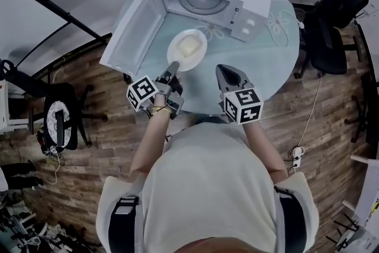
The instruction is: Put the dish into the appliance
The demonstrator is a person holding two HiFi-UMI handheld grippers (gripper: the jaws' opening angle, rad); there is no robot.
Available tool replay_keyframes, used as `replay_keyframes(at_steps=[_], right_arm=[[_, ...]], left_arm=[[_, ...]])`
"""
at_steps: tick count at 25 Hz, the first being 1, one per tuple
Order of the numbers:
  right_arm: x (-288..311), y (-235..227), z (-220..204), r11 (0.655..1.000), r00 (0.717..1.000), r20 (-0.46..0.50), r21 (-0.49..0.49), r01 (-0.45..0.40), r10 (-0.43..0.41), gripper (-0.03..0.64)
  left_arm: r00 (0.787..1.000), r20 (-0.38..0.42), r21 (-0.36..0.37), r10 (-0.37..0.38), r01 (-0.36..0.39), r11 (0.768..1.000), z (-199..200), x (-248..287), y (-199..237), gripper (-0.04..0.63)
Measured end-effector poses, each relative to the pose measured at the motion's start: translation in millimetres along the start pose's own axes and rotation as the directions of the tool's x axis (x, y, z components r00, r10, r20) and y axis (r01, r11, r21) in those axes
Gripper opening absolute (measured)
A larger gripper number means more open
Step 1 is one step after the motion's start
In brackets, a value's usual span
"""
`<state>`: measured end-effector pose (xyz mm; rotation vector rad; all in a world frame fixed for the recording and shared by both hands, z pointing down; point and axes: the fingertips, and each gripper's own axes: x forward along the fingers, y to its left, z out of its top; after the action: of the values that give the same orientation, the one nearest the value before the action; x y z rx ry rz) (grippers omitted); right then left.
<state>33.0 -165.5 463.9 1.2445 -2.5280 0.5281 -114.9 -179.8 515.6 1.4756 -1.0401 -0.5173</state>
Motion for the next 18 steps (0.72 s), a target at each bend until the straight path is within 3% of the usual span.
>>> replay_keyframes(at_steps=[18], right_arm=[[65.2,-51.7,19.2,0.997,0.996,-0.063,-0.006,-0.071,0.07,0.005]], left_arm=[[1.0,0.031,-0.029,0.0,0.001,1.0,53.2,126.4,4.2,0.046]])
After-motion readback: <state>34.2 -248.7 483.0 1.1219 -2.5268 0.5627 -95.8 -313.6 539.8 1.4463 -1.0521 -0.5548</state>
